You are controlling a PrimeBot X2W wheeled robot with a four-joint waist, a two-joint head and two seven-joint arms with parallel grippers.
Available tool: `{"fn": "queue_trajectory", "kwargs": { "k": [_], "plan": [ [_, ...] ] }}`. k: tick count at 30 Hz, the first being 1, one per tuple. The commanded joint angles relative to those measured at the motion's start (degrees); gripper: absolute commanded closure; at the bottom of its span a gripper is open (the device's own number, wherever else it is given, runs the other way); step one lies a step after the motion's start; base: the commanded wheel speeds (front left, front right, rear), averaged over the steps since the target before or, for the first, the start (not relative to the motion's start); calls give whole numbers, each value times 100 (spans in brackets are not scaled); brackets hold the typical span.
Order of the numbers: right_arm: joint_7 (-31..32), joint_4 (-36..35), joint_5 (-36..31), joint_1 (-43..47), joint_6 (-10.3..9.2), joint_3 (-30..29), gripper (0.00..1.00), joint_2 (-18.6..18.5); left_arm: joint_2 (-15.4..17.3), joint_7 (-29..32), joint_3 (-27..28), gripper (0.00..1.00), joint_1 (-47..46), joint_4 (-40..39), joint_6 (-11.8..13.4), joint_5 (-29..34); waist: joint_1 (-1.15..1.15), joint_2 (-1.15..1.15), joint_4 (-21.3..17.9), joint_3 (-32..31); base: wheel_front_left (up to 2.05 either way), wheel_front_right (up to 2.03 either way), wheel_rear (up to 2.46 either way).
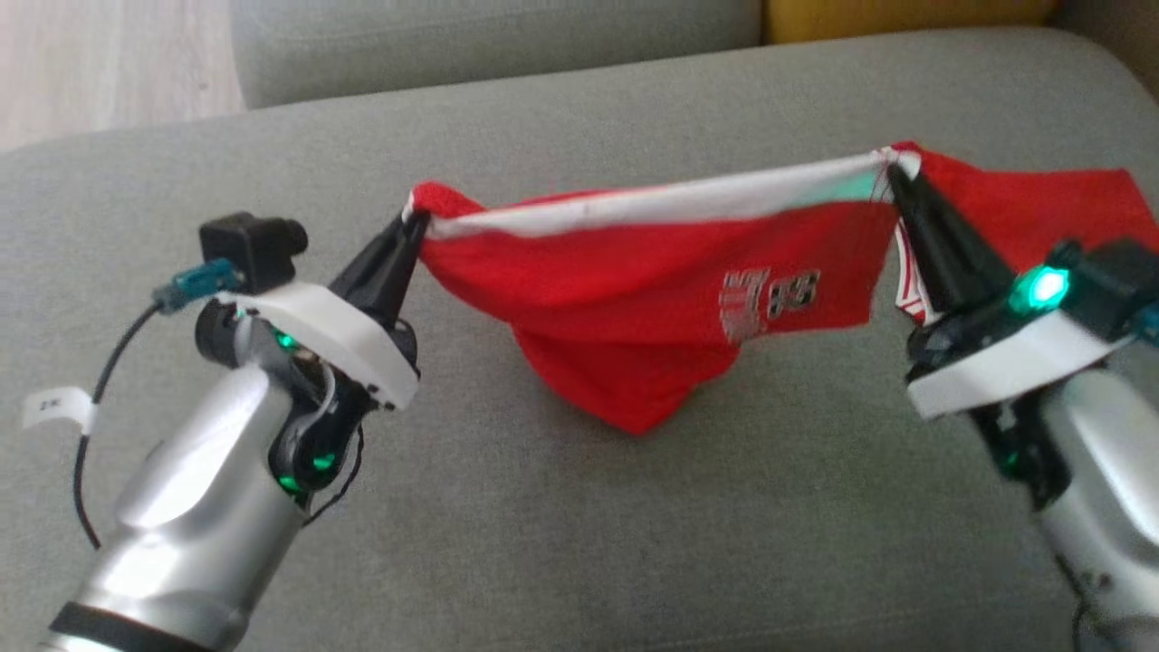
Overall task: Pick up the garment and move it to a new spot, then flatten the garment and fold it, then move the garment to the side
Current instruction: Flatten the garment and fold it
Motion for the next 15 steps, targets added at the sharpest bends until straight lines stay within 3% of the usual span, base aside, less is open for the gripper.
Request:
{"fn": "queue_trajectory", "kwargs": {
  "k": [1,7,15],
  "plan": [
    [71,-315,-198,-371,-5,-41,100,-237,275,7,353,100,-387,-444,116,-51,0,0,78,-147,0,0,0],
    [256,-603,-372,-764,-5,-305,100,-444,179,140,622,100,-474,-1234,356,-373,0,0,189,-361,0,0,0],
    [580,-1233,-630,-667,-5,-1110,100,-284,156,94,1102,100,-227,-2487,1202,-574,0,0,282,-688,0,0,0]
  ]
}}
